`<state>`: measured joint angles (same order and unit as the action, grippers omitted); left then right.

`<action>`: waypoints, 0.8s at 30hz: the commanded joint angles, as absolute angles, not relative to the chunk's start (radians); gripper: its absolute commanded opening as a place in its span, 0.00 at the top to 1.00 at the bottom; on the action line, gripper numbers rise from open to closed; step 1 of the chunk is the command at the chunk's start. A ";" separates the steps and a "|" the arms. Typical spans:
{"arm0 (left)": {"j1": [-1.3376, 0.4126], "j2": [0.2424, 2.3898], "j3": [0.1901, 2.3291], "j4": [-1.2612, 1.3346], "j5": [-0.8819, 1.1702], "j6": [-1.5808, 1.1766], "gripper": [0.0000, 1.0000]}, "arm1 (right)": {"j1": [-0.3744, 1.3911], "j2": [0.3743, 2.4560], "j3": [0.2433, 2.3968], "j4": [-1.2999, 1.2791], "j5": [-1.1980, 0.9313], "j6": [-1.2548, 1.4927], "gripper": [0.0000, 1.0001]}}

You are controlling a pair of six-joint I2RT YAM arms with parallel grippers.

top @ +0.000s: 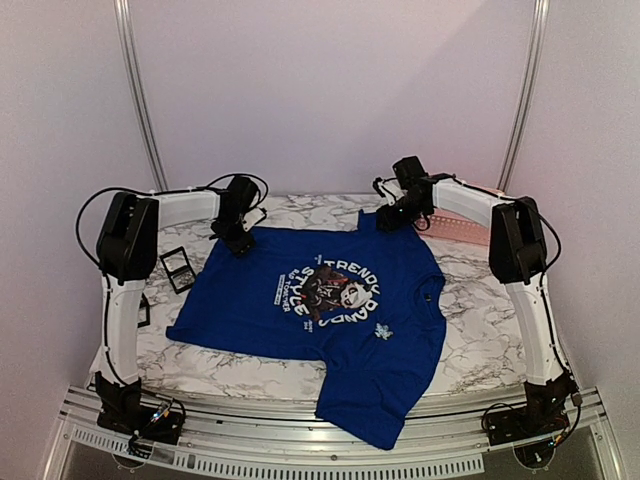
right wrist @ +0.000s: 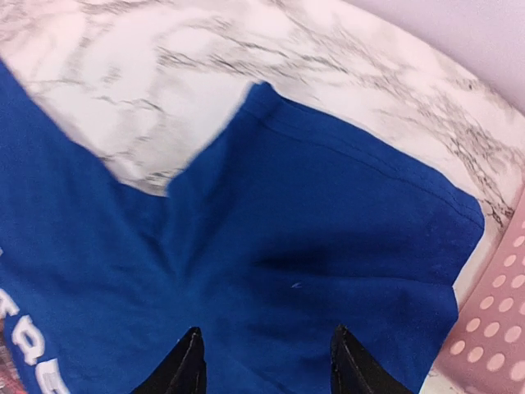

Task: Pin the brooch onto the clothing
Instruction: Smooth out the clothing with brooches at the center of the board.

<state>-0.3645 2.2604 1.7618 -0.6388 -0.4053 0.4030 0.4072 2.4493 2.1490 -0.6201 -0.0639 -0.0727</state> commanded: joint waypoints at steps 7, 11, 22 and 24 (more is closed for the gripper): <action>-0.405 2.007 1.618 -0.670 -0.197 0.469 0.26 | 0.532 1.887 1.653 -0.585 -0.267 0.086 0.47; -0.458 1.877 1.467 -0.795 -0.088 0.506 0.27 | 0.629 1.697 1.341 -0.600 -0.270 0.257 0.55; -0.464 1.633 0.973 -0.758 -0.207 0.611 0.31 | 0.839 1.533 0.875 -0.544 -0.272 0.664 0.88; -0.456 1.622 0.928 -0.712 -0.246 0.613 0.31 | 0.842 1.543 0.813 -0.516 -0.278 0.702 0.89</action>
<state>-0.4713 1.6680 1.0107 -0.7708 -0.1608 0.5751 0.8330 1.5799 0.8906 -0.5865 -0.2600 0.5480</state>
